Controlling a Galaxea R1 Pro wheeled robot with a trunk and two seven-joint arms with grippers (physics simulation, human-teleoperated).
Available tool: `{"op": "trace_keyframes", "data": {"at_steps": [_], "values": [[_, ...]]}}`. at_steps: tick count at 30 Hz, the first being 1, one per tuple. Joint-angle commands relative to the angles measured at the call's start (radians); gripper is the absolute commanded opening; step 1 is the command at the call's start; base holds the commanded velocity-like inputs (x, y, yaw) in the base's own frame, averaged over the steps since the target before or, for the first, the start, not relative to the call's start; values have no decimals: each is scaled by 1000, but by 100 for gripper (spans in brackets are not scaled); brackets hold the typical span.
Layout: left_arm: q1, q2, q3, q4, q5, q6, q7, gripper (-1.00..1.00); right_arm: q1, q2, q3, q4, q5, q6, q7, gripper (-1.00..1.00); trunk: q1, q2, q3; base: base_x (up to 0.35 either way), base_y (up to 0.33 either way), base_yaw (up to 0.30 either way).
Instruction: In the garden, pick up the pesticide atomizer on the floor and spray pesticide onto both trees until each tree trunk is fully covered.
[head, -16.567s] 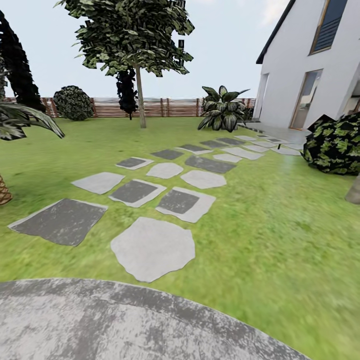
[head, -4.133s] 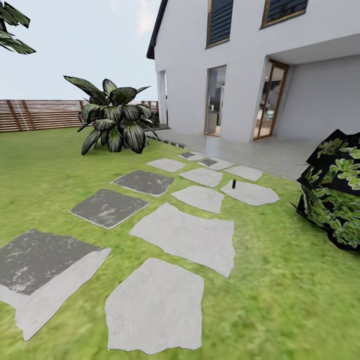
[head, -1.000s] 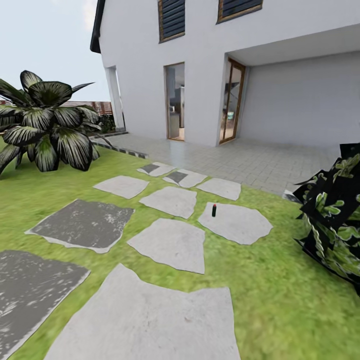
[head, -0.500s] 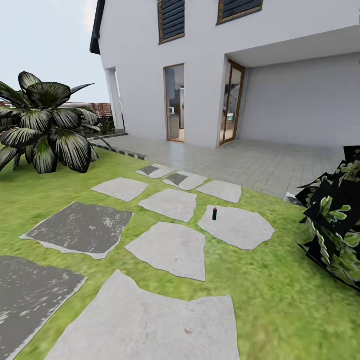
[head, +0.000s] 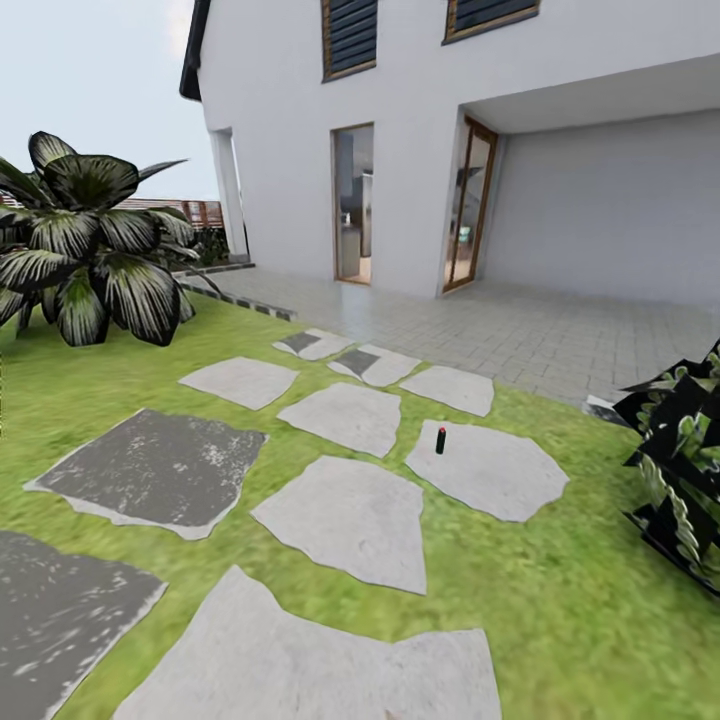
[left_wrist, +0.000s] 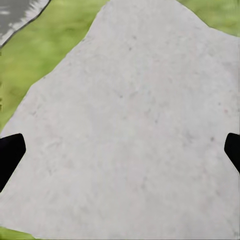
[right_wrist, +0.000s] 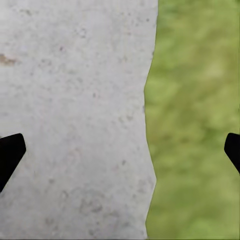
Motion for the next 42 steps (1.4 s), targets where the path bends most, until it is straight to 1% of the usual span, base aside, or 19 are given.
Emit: {"op": "trace_keyframes", "data": {"at_steps": [1, 24, 42], "values": [[-1, 0, -2, 1, 6, -3, 1, 100, 0, 0, 0, 0, 1, -3, 0, 100, 0, 0, -1, 307, 166, 0], [-1, -2, -2, 1, 5, -3, 1, 100, 0, 0, -2, -2, -1, -3, 0, 100, 0, 0, -1, 303, 172, 0], [-1, -3, -4, 1, 4, -5, 1, 100, 0, 0, 4, 0, 1, -1, 9, 100, 0, 0, -1, 335, 23, 0]]}}
